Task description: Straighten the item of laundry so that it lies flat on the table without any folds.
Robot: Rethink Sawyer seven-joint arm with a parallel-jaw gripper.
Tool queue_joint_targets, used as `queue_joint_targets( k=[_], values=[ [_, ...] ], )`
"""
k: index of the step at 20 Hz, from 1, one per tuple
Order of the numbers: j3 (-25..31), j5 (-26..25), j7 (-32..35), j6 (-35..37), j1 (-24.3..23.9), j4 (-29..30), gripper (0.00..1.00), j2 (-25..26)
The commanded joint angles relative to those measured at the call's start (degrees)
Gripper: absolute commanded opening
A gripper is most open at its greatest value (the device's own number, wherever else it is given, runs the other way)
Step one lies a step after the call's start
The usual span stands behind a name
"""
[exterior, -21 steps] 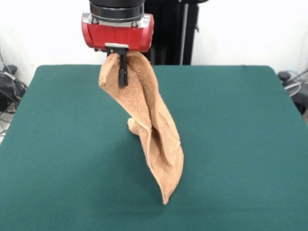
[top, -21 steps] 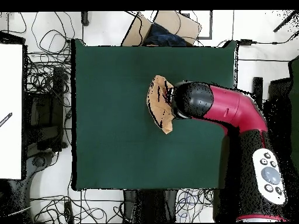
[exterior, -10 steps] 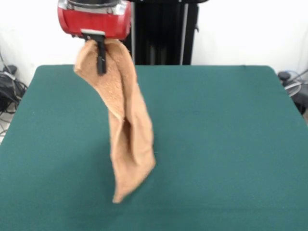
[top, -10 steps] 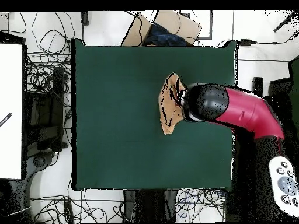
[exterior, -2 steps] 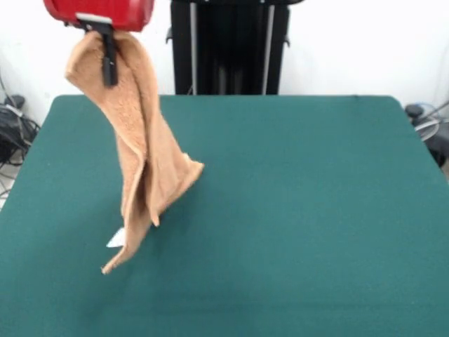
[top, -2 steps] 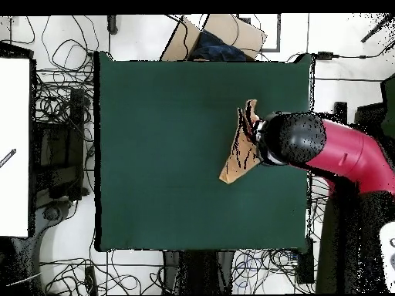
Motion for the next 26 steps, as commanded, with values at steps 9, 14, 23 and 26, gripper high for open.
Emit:
queue_joint_targets(
  k=[9, 14, 23, 26],
  values=[
    [1.5, -3.8, -8.8, 11.4, 1.7, 3.2, 0.0, -10.7],
    [1.0, -4.1, -3.8, 6.5, 2.8, 7.8, 0.0, -10.5],
    [0.1, -4.7, 2.3, -0.3, 4.3, 11.8, 0.0, -8.4],
    [-1.9, -6.8, 7.6, -2.6, 7.6, 12.7, 0.0, -7.5]
  ],
)
